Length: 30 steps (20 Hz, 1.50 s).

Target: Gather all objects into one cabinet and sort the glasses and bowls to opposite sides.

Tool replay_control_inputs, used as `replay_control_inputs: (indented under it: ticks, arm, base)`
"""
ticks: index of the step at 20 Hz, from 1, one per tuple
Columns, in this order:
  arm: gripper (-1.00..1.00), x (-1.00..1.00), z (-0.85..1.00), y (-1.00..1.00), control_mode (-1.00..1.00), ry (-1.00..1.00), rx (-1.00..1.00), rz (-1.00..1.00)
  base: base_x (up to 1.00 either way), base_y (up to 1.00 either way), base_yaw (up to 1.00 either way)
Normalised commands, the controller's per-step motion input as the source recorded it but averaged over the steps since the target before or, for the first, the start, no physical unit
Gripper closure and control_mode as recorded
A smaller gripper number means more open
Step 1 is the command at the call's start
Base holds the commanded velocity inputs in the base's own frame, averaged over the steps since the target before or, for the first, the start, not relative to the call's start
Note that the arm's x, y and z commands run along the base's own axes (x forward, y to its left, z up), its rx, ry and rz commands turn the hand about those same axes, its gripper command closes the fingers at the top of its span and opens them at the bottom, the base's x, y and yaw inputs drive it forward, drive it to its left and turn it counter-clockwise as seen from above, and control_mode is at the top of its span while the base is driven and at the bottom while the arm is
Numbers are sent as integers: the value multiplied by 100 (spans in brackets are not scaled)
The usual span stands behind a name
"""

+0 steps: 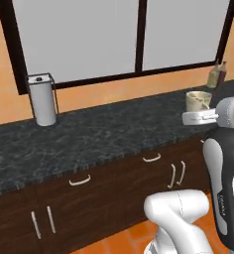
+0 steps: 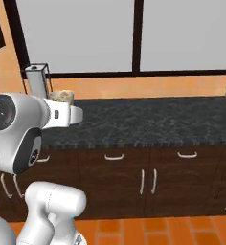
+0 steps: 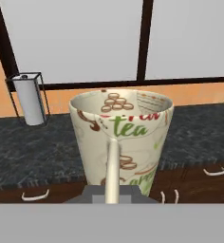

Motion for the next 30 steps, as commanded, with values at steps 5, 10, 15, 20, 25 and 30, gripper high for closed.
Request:
replay_control_inputs:
  ticks: [5,10,15,20,25,30]
  arm:
    - [100,0,0,0,100,0,0,0]
    - [100,0,0,0,100,0,0,0]
    - [100,0,0,0,100,0,0,0]
    - [100,0,0,0,100,0,0,0]
    - [100,0,0,0,100,0,0,0]
    - [100,0,0,0,100,0,0,0]
  base:
    - [0,-23,-55]
    - [7,-19,-57]
    - [13,-32,-54]
    - [66,-39,-48]
    - [97,-54,-45]
    - [100,-15,-40]
